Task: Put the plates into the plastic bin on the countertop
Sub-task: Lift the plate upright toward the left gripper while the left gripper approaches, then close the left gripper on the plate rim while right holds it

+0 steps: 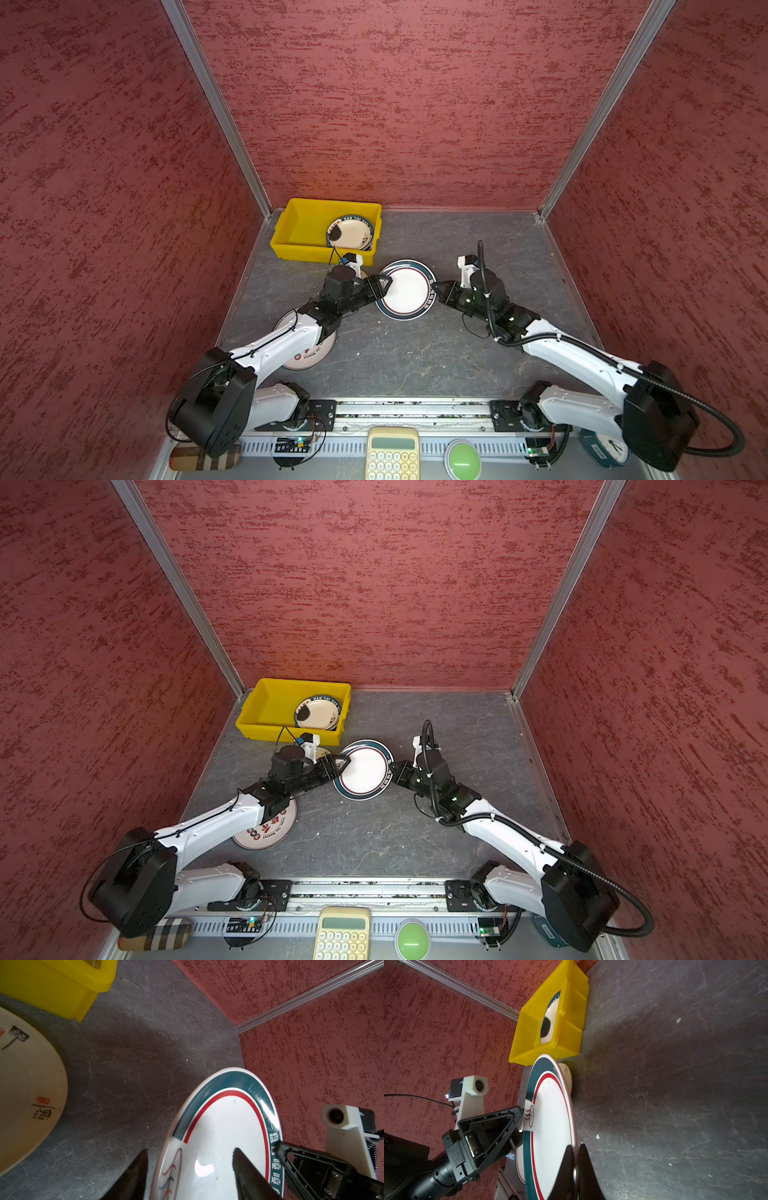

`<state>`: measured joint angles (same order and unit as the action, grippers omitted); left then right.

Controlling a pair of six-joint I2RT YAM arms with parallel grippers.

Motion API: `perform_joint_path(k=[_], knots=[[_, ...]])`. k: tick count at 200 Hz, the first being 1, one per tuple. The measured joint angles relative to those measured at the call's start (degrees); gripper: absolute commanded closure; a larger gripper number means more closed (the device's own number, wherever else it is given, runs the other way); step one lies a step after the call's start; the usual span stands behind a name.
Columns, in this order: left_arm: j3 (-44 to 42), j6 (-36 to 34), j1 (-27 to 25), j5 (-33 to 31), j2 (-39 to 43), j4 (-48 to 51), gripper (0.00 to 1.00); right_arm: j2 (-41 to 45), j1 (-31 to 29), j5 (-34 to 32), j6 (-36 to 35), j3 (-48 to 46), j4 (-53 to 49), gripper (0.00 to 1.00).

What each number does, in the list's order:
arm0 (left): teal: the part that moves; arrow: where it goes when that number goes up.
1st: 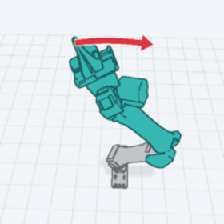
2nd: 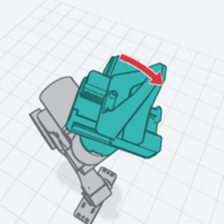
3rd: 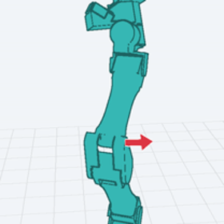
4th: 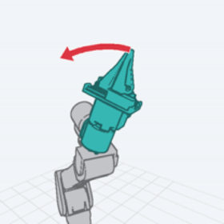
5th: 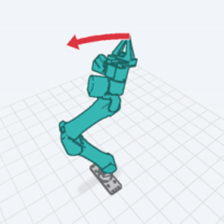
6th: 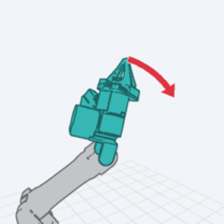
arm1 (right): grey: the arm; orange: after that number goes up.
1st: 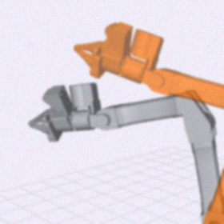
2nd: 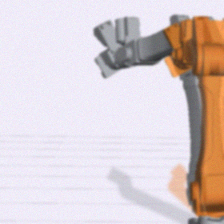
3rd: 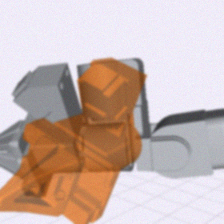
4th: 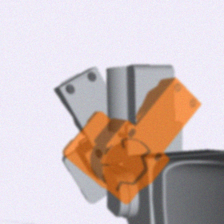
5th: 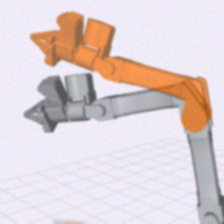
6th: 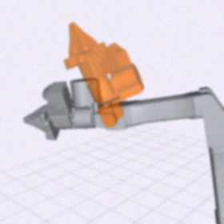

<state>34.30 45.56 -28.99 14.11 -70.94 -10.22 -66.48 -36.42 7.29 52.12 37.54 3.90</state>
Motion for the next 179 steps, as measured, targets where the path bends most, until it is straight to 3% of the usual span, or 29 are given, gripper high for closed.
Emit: perform_joint_path(k=[15, 37, 47, 63, 72, 79, 137, 179], knots=[[-0.07, 0.76, 0.07, 0.09, 0.02, -0.39, 0.63, -0.59, 0.07, 0.44, 0.39, 0.0, 1.05, 1.0], [-0.76, 2.19, 1.07, 0.0, 0.04, -1.33, 0.9, -1.29, 0.24, 1.09, 1.16, -0.07, 2.69, 1.0], [-0.98, 2.97, 1.68, 1.14, 0.17, -2.99, 0.94, -1.6, 0.57, 0.61, 1.97, -0.44, 2.45, 1.0], [-0.57, 3.65, 1.86, 1.97, 0.87, -4.59, 0.96, -2.45, 1.01, 1.07, 3.1, -1.62, 3.13, 0.82], [-0.68, 3.8, 2.16, 2.43, 0.81, -4.63, 1.0, -2.45, 1.01, 1.31, 3.34, -1.62, 3.52, 0.62], [-0.72, 3.61, 2.16, 2.4, 0.76, -4.57, 1.0, -2.45, 0.94, 1.57, 3.15, -1.62, 3.91, 0.54], [-1.16, 2.75, 2.99, 2.54, 0.68, -3.23, 1.0, -1.01, 0.74, 1.92, 2.62, -1.6, 5.33, 0.14], [-1.09, 2.16, 4.96, 3.04, -1.55, -3.04, 1.0, 3.61, 0.74, 0.59, 2.51, -2.4, 5.31, 0.02]])
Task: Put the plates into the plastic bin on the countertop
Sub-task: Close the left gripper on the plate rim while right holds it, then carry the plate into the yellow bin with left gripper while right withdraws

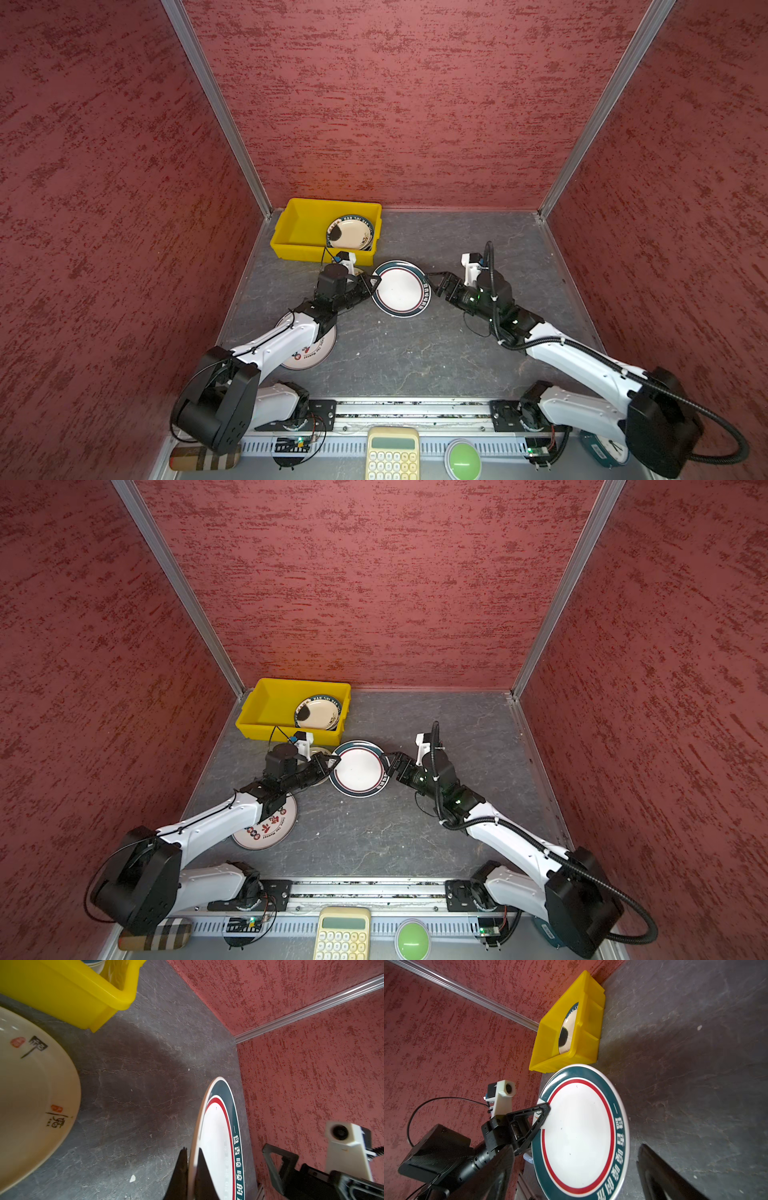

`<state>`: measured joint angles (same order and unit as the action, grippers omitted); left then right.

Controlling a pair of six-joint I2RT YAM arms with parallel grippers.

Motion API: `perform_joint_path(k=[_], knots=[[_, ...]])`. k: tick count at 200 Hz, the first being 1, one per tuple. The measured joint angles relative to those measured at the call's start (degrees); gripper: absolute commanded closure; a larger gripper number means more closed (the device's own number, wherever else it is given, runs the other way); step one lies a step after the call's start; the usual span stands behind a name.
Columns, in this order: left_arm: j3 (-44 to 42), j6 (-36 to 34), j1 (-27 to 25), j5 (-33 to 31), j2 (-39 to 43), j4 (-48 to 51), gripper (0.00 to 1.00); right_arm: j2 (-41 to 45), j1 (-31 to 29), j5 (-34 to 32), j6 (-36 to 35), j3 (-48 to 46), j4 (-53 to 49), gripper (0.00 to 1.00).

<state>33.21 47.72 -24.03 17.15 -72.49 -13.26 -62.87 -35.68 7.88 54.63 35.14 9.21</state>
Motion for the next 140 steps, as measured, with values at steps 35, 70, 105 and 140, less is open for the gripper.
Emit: perform_joint_path(k=[35, 70, 105, 140], knots=[[1.31, -0.07, 0.85, 1.05, -3.26, -0.02, 1.0, 3.48, 0.0, -2.1, -0.02, -2.27, -0.9, 0.01], [1.97, -0.02, 0.83, 2.01, -4.42, -0.04, 1.0, 5.97, 0.0, -4.52, -0.63, -3.39, -3.13, 0.01], [3.93, -0.33, 0.92, 1.99, -4.48, 0.79, 1.0, 7.3, 0.0, -6.38, -1.16, -3.98, -3.82, 0.01], [6.75, -1.53, 2.49, 1.99, -4.46, 2.75, 1.0, 8.15, 0.0, -7.06, -1.66, -4.59, -4.63, 0.01]])
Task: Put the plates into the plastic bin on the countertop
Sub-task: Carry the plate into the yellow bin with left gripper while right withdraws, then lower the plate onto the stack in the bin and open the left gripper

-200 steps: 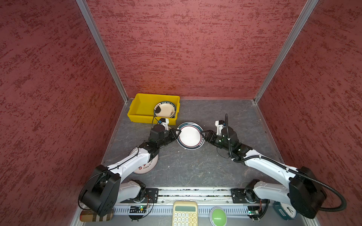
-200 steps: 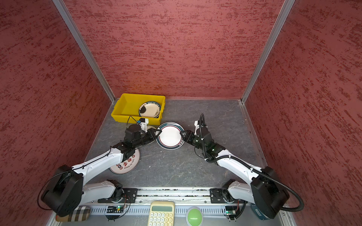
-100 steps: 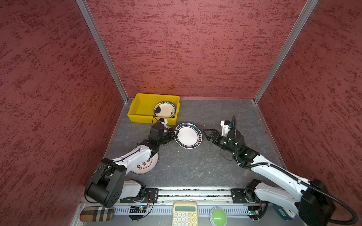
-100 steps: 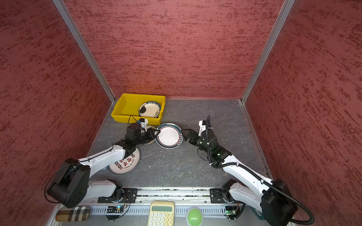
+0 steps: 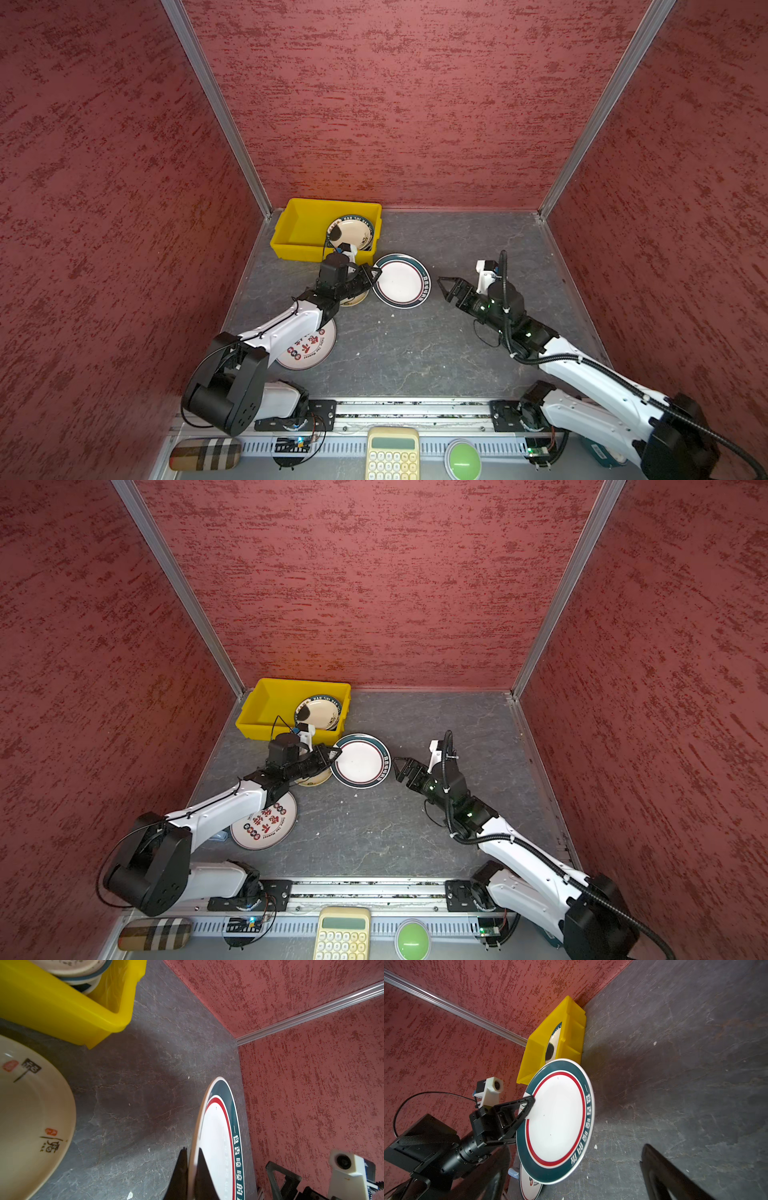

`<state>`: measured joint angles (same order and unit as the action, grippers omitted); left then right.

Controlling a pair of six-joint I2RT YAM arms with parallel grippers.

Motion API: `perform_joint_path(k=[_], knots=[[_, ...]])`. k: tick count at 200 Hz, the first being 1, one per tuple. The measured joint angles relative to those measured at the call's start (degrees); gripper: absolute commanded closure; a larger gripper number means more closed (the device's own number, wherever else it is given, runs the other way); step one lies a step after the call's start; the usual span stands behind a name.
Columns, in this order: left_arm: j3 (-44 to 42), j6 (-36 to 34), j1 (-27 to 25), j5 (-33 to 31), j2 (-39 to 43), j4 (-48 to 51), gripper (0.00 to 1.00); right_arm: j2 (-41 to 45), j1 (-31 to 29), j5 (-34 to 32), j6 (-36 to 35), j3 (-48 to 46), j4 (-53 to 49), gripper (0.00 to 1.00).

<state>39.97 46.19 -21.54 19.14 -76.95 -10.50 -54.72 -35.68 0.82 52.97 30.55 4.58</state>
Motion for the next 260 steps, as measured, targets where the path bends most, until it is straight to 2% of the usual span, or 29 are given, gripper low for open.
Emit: perform_joint_path(k=[29, 86, 130, 196, 260], knots=[[2.43, -1.51, 3.78, -0.57, 0.7, 3.17, 1.0, 2.08, 0.0, -0.24, -0.33, -1.97, -0.31, 0.01], [7.74, -4.81, 15.39, -4.13, 5.18, 9.44, 1.0, 4.26, 0.0, -0.7, -0.44, -4.2, -0.48, 0.01], [9.49, -6.23, 20.06, -5.73, 5.4, 11.26, 1.0, 5.2, 0.0, -0.72, -0.07, -6.32, -0.04, 0.01], [16.22, -7.5, 23.65, -6.21, -3.58, 11.76, 1.0, 9.4, 0.0, -1.31, 0.17, -9.05, 0.33, 0.01], [27.19, -8.61, 25.27, -6.25, -17.31, 11.82, 1.0, 12.46, 0.0, -2.36, 0.17, -10.36, 0.2, 0.01]])
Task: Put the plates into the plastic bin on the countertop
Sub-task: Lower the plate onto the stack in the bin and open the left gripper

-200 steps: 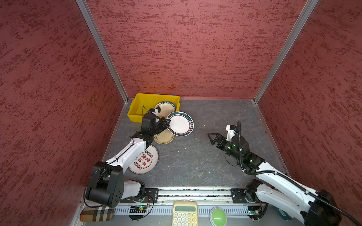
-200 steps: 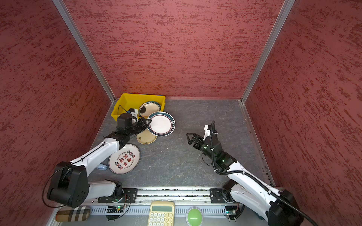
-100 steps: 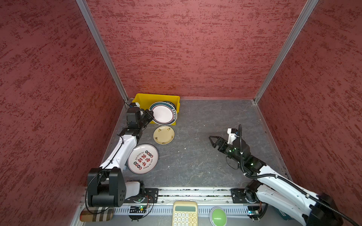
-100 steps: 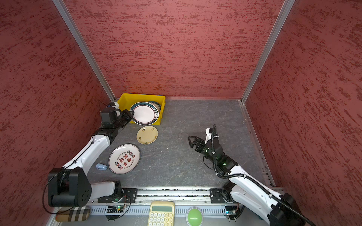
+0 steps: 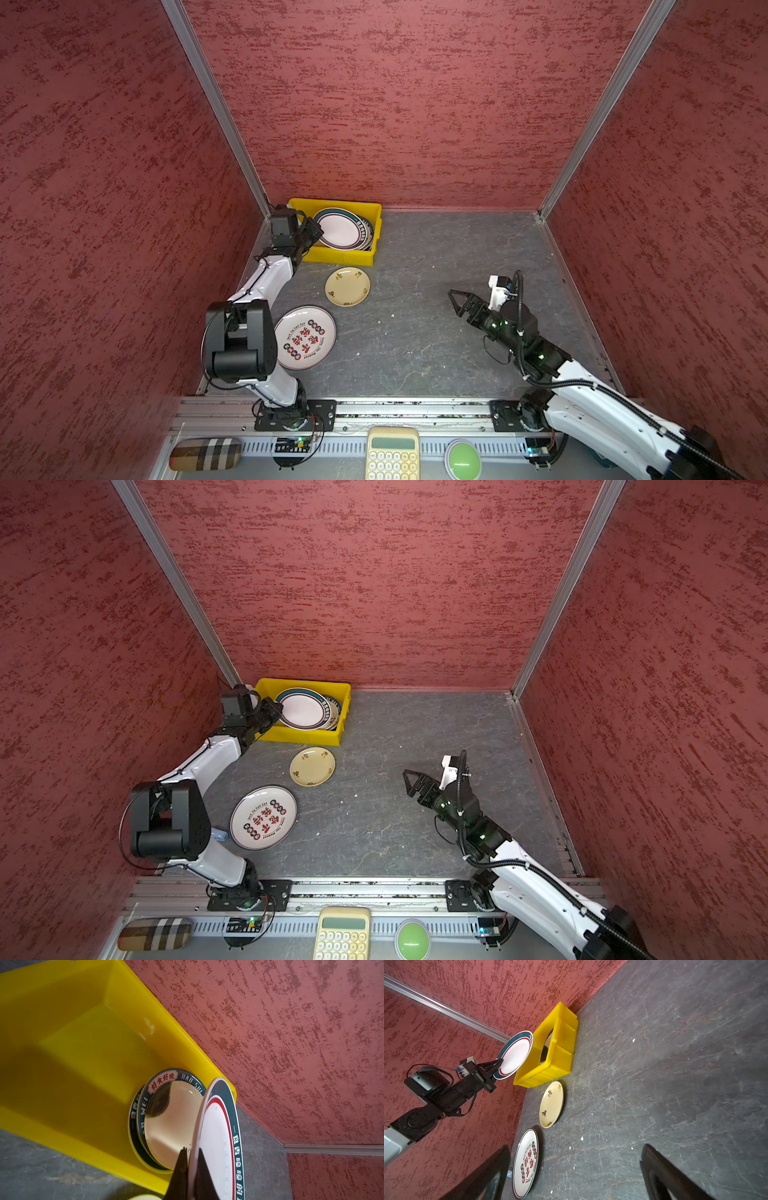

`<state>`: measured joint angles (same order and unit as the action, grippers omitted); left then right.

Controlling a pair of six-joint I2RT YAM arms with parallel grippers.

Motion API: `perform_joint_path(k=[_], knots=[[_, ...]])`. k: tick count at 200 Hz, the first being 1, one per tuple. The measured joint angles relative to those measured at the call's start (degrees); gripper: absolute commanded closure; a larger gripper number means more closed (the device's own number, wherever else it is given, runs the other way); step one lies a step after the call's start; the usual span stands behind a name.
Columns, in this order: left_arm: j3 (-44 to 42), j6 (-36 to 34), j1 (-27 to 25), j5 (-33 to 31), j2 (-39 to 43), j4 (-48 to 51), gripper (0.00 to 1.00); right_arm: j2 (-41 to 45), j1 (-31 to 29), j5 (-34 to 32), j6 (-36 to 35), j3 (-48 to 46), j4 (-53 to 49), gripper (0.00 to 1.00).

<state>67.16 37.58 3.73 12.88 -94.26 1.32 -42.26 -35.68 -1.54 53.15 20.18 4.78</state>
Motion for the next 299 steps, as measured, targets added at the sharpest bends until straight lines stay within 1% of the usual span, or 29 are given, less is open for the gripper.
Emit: perform_joint_path(k=[34, 93, 168, 177, 191, 197, 201, 206, 208, 222, 230, 235, 241, 248, 253, 255, 299], knots=[[5.38, -0.46, 0.2, -0.17, -6.97, 0.04, 1.0, 0.94, 0.0, -0.22, 0.09, -0.13, -0.28, 0.01], [12.15, -1.16, 0.24, 0.17, -16.24, 1.46, 1.0, 1.16, 0.0, -0.26, 0.66, -1.07, -0.26, 0.01], [20.37, -3.13, -1.18, 0.39, -22.05, 5.86, 1.0, 1.14, 0.0, -0.26, 1.07, -1.2, -0.28, 0.01], [21.14, -3.39, -1.44, 0.48, -22.58, 6.29, 0.95, 1.18, 0.0, -0.26, 1.09, -1.2, -0.28, 0.01], [22.01, -3.52, -1.84, 0.63, -23.21, 6.82, 0.93, 1.29, 0.0, -0.26, 1.09, -1.2, -0.31, 0.01], [22.25, -3.61, -1.92, 0.72, -23.47, 6.93, 0.9, 1.38, 0.0, -0.26, 1.09, -1.22, -0.35, 0.01], [22.4, -3.63, -1.99, 0.76, -23.54, 7.04, 0.85, 1.46, 0.0, -0.26, 1.11, -1.22, -0.39, 0.01], [22.56, -3.78, -2.1, 0.83, -23.67, 7.21, 0.75, 1.62, 0.0, -0.28, 1.11, -1.22, -0.44, 0.01], [22.58, -3.93, -2.1, 0.83, -23.74, 7.26, 0.73, 1.66, 0.0, -0.28, 1.11, -1.22, -0.44, 0.01], [22.88, -4.39, -2.34, 0.85, -23.8, 7.96, 0.7, 2.27, 0.0, -0.35, 1.11, -1.22, -0.61, 0.01], [23.08, -4.7, -2.43, 0.85, -23.82, 8.33, 0.64, 2.73, 0.0, -0.48, 1.11, -1.27, -0.76, 0.01], [23.28, -4.96, -2.45, 0.85, -23.82, 8.57, 0.54, 3.06, 0.0, -0.57, 1.11, -1.33, -0.81, 0.01], [23.52, -5.38, -2.47, 0.81, -23.82, 8.79, 0.36, 3.43, 0.0, -0.7, 1.14, -1.42, -0.87, 0.01], [23.89, -5.57, -2.54, 0.74, -23.82, 9.05, 0.19, 3.85, 0.0, -0.87, 1.16, -1.51, -1.09, 0.01], [24.22, -5.79, -2.58, 0.72, -23.82, 9.18, 0.04, 4.15, 0.0, -1.05, 1.18, -1.53, -1.31, 0.01], [24.3, -5.77, -2.6, 0.66, -23.82, 9.27, 0.0, 4.2, 0.0, -1.09, 1.18, -1.53, -1.33, 0.01], [25.7, -6.84, -3.61, 0.07, -23.82, 9.46, 0.01, 5.66, 0.0, -1.92, 1.31, -1.62, -1.97, 0.01]])
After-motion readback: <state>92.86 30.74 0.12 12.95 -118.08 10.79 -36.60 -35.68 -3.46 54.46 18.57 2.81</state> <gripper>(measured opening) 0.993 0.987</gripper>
